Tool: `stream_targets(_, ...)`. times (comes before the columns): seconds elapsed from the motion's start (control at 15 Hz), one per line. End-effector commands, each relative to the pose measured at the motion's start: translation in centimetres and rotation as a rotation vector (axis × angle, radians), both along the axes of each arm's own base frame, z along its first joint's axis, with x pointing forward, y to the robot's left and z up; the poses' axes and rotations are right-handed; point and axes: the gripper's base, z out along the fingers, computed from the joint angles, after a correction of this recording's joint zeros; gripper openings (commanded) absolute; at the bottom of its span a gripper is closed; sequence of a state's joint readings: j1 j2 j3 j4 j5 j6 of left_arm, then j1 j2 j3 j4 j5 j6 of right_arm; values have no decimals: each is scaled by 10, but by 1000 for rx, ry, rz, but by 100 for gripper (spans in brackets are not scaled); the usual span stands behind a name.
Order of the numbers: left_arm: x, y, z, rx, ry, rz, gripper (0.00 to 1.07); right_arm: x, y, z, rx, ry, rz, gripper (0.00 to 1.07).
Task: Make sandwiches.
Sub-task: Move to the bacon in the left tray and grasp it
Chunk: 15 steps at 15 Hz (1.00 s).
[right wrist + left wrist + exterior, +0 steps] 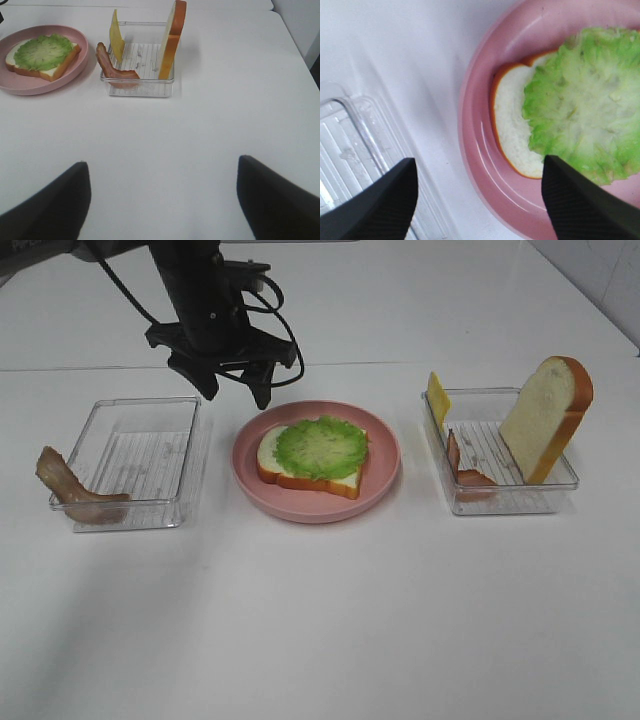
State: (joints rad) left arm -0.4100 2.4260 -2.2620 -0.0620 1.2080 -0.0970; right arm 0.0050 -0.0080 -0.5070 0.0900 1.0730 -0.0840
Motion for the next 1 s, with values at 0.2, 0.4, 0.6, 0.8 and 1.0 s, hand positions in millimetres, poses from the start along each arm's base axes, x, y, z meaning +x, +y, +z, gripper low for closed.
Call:
stream_targets(0.2,-10,31,61,-15,-37,55,68,-1,0,0,-10,-23,-4,76)
stream_targets(0.4,-25,62,78,-14,-9,111,68,-1,0,0,-10,-23,-4,76)
stream_targets(0.6,-54,99,85,32,49,168,68,-1,0,0,-10,-23,-4,76)
stream_targets(0.8,-84,138,90,87,87,232,68,-1,0,0,-10,-23,-4,76)
stream_targets(1.0,-104,161,89,95,127,287,68,-1,0,0,-10,-23,-4,76)
